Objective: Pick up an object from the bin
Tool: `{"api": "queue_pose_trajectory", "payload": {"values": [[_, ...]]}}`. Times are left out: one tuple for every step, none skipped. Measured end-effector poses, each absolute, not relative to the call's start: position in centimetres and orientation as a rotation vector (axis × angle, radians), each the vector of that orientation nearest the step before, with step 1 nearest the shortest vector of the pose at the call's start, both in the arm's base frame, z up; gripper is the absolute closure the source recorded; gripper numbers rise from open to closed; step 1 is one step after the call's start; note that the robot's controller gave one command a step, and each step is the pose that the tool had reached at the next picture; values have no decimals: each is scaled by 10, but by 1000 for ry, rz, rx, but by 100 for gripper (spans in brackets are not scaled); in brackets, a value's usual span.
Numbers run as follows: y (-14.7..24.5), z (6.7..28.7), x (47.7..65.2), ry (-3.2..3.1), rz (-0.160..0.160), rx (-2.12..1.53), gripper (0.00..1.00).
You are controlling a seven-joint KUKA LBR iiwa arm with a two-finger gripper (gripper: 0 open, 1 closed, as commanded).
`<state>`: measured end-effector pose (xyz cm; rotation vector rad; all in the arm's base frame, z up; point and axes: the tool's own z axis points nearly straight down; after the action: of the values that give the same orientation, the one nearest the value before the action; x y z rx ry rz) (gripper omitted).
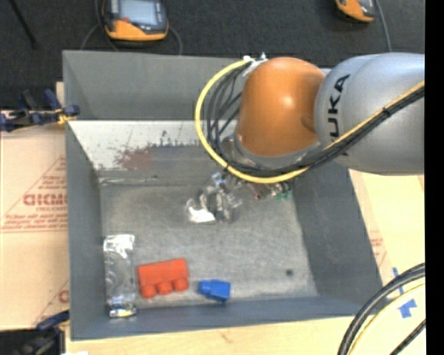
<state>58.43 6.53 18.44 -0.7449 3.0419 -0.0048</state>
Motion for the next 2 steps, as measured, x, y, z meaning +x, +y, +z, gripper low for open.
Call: {"api": "queue_pose_trajectory", "payload": {"values": [[100, 164, 607, 3118, 2, 335, 100], [38, 134, 552, 3127, -4, -321, 100]]}}
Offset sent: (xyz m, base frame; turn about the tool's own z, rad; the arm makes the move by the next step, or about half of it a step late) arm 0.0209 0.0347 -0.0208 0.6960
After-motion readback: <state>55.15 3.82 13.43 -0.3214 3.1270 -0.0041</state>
